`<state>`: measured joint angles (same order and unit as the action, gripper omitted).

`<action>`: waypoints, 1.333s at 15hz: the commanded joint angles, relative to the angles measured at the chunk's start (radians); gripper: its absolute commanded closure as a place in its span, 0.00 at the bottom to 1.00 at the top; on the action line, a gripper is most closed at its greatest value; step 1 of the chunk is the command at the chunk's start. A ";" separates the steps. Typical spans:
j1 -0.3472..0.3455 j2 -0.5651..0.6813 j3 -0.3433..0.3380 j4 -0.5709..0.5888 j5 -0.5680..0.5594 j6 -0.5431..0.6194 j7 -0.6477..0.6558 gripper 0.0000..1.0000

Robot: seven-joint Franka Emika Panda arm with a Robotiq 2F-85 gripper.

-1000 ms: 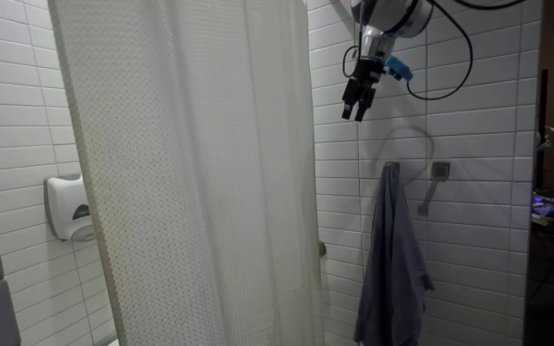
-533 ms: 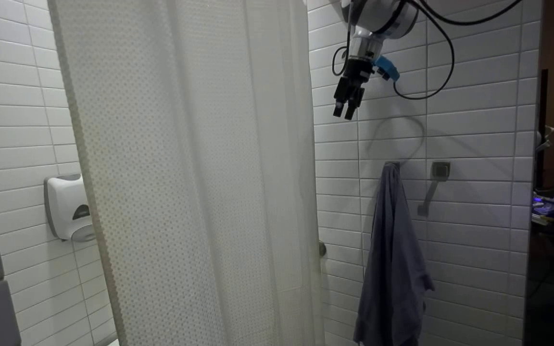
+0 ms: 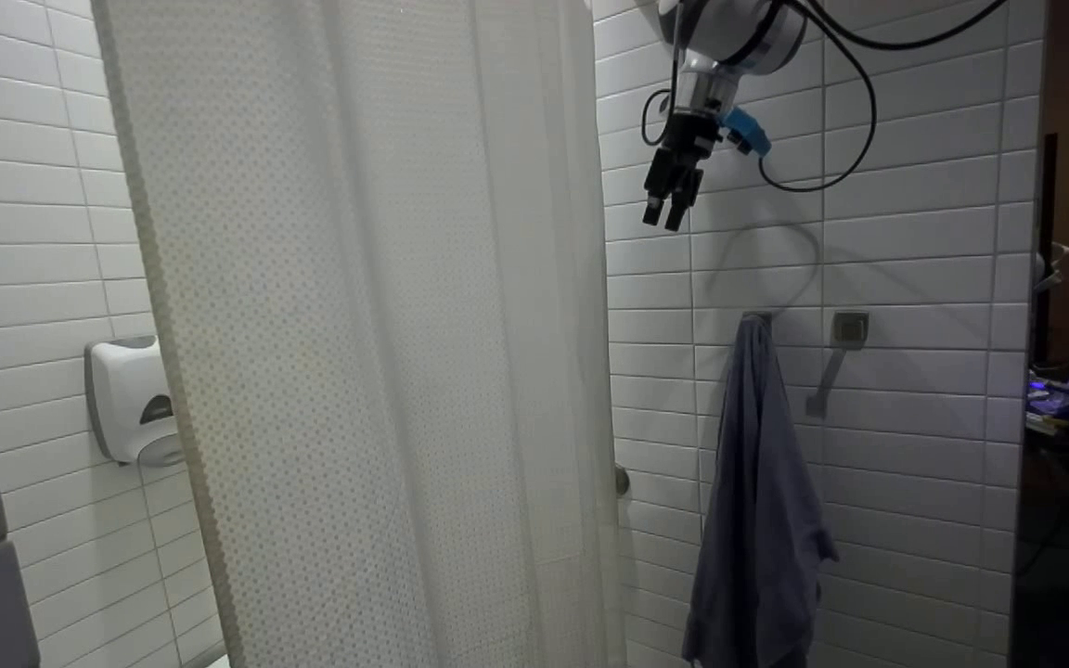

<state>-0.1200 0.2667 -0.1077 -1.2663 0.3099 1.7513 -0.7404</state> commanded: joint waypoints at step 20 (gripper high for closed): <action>-0.119 0.405 0.152 0.546 0.025 -0.209 -0.136 0.00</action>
<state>-0.2377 0.6027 0.0282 -0.8395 0.3290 1.5983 -0.8534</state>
